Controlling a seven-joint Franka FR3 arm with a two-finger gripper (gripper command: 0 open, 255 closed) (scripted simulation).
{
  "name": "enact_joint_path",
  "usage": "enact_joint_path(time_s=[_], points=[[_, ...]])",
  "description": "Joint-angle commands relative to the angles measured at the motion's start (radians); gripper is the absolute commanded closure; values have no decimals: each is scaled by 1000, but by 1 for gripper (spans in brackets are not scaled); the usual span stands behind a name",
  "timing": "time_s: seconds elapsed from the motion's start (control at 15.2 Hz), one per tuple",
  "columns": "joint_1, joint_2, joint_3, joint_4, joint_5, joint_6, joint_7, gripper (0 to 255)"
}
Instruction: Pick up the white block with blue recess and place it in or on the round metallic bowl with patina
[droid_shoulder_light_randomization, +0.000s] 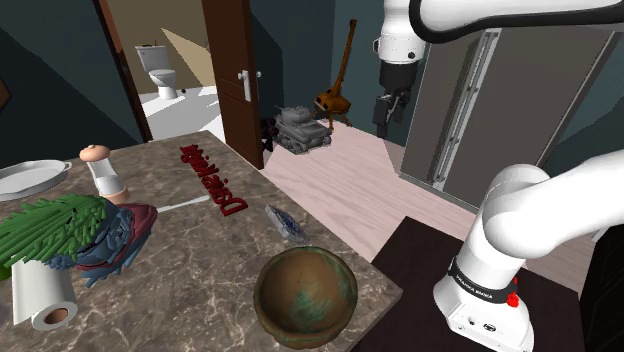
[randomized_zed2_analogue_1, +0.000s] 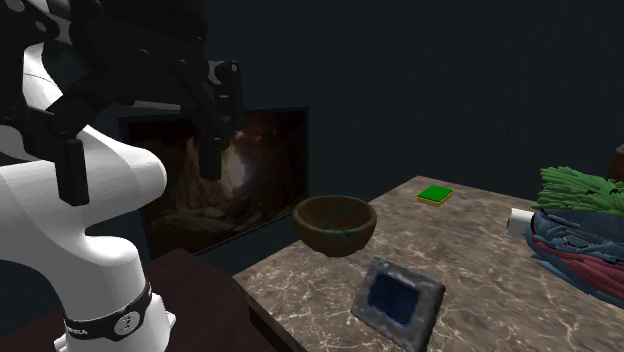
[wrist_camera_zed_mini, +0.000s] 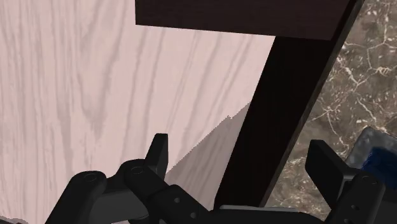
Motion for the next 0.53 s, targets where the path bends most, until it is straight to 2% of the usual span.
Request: enact_joint_path(time_s=[0.0,0.46], points=[[0,0,0,0,0,0,0,0],[21,30,156,-107,119,184,263,0]])
